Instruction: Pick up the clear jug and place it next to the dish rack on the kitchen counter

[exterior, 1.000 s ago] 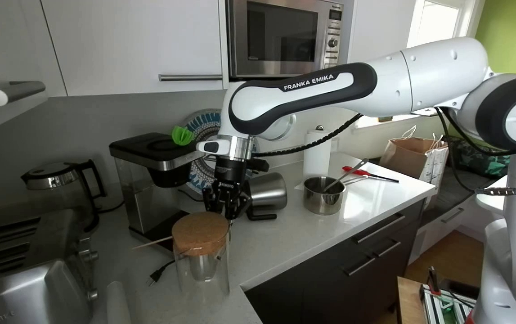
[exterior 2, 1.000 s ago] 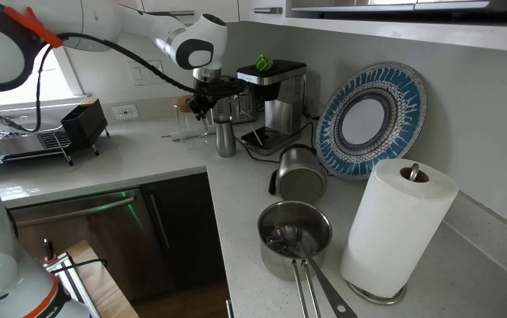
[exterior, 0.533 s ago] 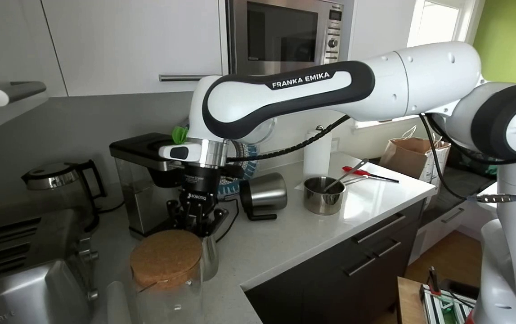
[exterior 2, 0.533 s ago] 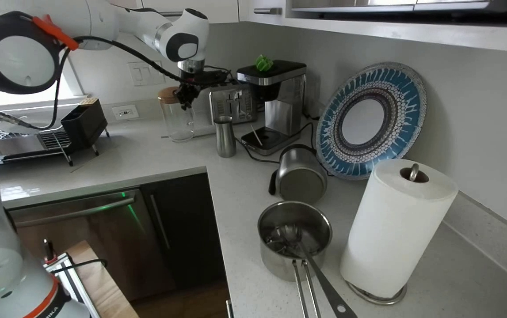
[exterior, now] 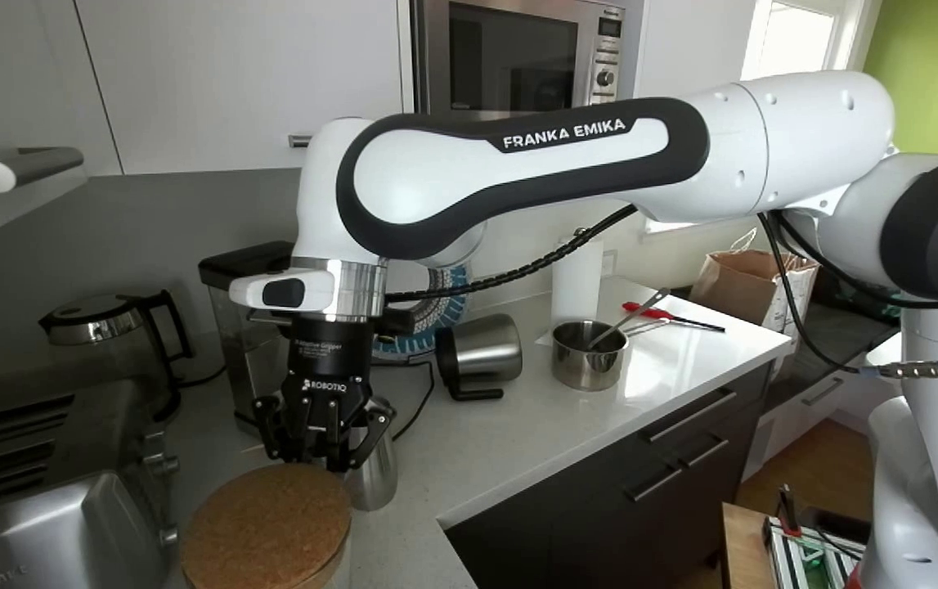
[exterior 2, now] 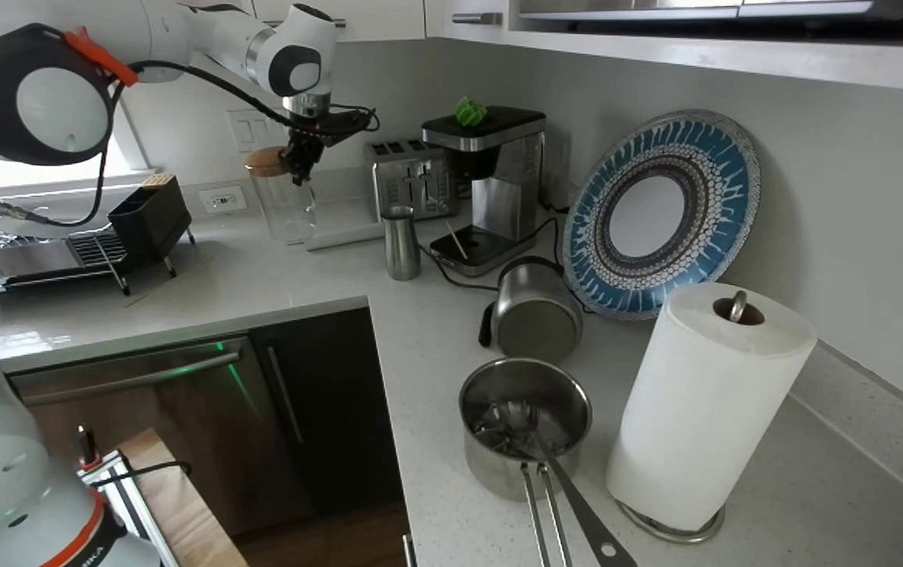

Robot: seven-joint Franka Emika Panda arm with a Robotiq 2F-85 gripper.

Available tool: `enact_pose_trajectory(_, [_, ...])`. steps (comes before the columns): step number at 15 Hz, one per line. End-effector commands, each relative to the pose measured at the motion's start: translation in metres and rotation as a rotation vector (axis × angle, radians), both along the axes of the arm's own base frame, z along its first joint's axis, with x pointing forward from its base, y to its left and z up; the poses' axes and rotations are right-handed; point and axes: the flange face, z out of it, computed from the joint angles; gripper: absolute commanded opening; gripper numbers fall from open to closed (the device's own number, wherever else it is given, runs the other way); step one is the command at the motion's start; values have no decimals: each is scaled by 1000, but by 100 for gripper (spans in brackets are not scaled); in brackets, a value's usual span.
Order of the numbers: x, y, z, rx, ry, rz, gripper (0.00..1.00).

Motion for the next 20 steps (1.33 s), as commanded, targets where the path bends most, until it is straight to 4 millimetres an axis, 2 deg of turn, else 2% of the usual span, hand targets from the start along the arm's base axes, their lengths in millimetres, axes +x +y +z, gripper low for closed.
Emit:
enact_pose_trajectory(1, [-1, 3, 1, 0, 2, 7, 22])
enact_pose_trajectory(7, [-1, 3, 1, -1, 3, 13, 22])
enact_pose_trajectory(8, [-2, 8, 2, -3, 3, 3, 6])
enact_pose_trajectory(12, [-10, 34, -1, 5, 19, -11, 6])
enact_pose_trajectory(20, [-29, 99, 0, -32, 15, 25, 6])
